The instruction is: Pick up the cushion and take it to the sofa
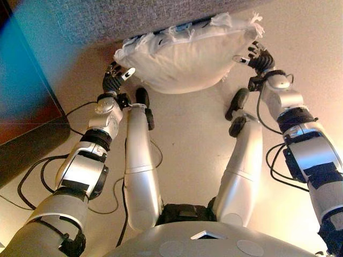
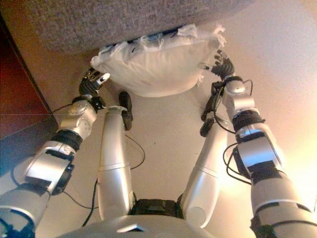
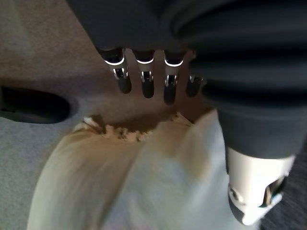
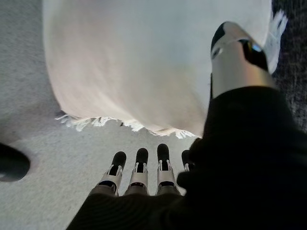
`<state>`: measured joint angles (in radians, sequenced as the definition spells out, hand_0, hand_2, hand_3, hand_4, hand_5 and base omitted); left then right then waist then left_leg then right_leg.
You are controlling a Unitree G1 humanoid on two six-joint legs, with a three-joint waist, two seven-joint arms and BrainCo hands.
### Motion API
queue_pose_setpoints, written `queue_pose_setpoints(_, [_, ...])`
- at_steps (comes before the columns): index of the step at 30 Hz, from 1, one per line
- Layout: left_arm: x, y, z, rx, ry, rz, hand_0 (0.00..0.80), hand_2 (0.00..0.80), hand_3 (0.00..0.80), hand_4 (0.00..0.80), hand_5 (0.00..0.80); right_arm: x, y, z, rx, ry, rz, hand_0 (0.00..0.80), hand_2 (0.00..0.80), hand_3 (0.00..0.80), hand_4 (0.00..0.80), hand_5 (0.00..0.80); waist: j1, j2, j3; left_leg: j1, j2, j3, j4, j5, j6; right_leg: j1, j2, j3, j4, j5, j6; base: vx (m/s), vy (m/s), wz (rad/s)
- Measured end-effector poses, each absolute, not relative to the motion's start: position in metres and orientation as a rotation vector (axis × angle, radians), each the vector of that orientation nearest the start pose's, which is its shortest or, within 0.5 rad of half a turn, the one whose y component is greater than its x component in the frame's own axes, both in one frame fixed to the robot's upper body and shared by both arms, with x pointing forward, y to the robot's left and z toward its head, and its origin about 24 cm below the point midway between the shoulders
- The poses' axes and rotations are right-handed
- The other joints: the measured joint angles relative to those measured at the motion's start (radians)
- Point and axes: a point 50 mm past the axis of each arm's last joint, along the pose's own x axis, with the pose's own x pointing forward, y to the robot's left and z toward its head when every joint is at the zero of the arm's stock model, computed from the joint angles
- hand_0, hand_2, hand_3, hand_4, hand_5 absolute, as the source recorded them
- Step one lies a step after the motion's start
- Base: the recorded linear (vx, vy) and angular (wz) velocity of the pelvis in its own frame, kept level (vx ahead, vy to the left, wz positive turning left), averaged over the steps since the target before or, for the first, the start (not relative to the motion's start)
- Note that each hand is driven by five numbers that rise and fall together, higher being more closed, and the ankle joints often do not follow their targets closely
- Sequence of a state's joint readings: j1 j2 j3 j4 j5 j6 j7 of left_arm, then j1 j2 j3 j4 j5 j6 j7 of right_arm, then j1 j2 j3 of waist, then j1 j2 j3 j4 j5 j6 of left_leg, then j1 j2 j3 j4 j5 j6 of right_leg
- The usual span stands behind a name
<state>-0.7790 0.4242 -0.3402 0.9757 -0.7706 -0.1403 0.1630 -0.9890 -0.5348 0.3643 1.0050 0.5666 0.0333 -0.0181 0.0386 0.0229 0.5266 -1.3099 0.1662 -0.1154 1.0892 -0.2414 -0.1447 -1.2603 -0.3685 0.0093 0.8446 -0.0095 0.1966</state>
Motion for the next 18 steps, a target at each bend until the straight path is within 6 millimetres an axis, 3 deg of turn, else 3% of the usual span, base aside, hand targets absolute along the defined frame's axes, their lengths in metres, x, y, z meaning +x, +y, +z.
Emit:
queue_pose_setpoints(11, [0.395,0.204,0.117,-0.102,0.053,0.072,0.000,0.000,0.000,0.000,0.000,0.410,-0.218,0.165,-0.144,0.064,-0.009,0.000,0.000,0.000,0.000,0.000,-0.011,0.000,0.000,-0.049,-0.008,-0.007,0.044,-0.007,0.004,-0.042,-0.003,0.016,0.031,-0.001,0.001,0.006,0.015,0.00])
queue_pose_setpoints(18, [0.399,0.201,0.125,-0.157,0.056,0.055,0.000,0.000,0.000,0.000,0.000,0.413,-0.207,0.172,-0.166,0.062,0.053,0.000,0.000,0.000,0.000,0.000,-0.027,0.000,0.000,-0.049,-0.005,-0.007,0.043,-0.009,0.006,-0.042,-0.001,0.015,0.029,-0.001,0.001,0.000,0.000,0.00])
